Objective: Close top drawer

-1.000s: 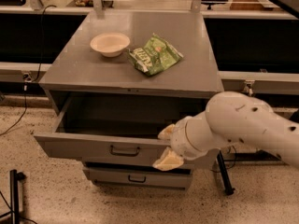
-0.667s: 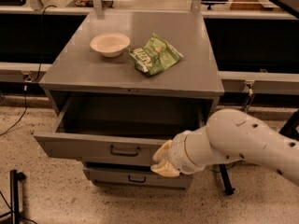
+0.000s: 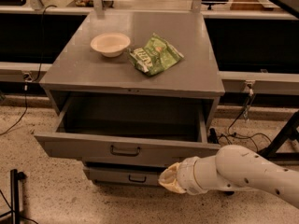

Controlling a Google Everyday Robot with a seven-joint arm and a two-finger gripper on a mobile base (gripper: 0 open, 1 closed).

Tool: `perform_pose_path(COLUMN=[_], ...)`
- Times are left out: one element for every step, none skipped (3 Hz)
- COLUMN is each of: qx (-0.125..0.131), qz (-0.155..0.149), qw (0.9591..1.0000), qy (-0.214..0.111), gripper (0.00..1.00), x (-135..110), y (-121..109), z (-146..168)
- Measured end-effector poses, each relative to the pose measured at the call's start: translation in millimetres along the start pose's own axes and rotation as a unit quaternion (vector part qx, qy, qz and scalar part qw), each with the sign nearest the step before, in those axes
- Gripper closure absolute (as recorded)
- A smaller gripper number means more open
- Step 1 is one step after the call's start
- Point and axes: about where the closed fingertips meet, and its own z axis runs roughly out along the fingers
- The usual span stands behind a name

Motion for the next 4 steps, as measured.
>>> perform_pose_path(qx=[-0.002,0.032,0.097,0.137], qz=[0.002,-0.023,-0.07,-0.105], qw=[1.0,0.9992,0.9918,0.9823], qy=[-0.001,-0.012,-0.044,-0.073], gripper=[1.0,1.0,1.0,1.0], x=[1,-4,-16,-26], y=[1,-7,-33,-61], z=[2,0,-3,1])
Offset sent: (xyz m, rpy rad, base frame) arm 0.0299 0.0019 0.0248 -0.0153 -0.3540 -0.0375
